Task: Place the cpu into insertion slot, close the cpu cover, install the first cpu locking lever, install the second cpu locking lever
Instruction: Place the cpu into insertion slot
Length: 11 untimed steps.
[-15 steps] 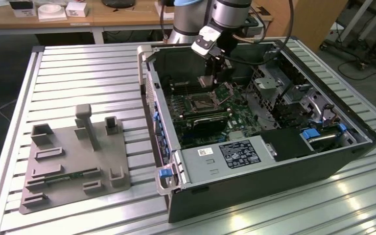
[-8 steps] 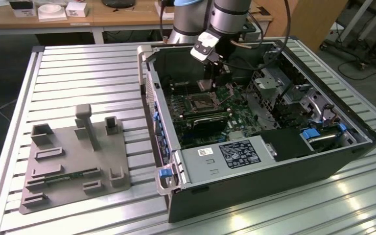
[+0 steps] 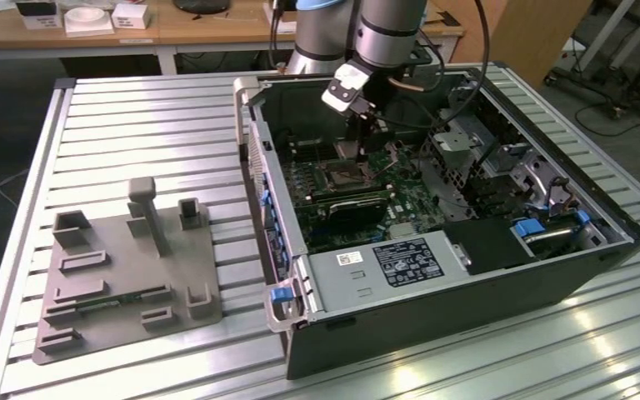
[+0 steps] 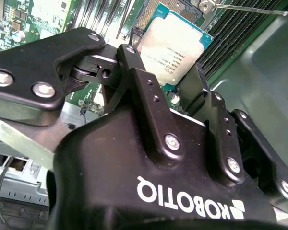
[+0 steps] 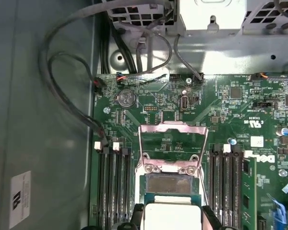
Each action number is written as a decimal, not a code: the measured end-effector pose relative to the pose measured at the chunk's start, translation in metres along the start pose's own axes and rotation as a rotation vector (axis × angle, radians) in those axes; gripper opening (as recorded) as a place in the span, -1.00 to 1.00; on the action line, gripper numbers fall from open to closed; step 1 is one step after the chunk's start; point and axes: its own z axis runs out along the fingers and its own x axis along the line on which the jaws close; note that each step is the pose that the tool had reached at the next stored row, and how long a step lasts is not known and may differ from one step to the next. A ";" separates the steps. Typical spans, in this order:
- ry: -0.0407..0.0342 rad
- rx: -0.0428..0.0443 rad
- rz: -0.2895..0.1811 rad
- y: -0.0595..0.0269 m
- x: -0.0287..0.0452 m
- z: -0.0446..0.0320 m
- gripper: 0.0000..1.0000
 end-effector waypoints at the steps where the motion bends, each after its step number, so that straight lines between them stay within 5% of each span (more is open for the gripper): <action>1: 0.0000 0.0000 0.005 0.0000 0.0001 0.0017 0.08; 11: -0.0001 0.0001 0.009 0.0000 0.0002 0.0077 0.08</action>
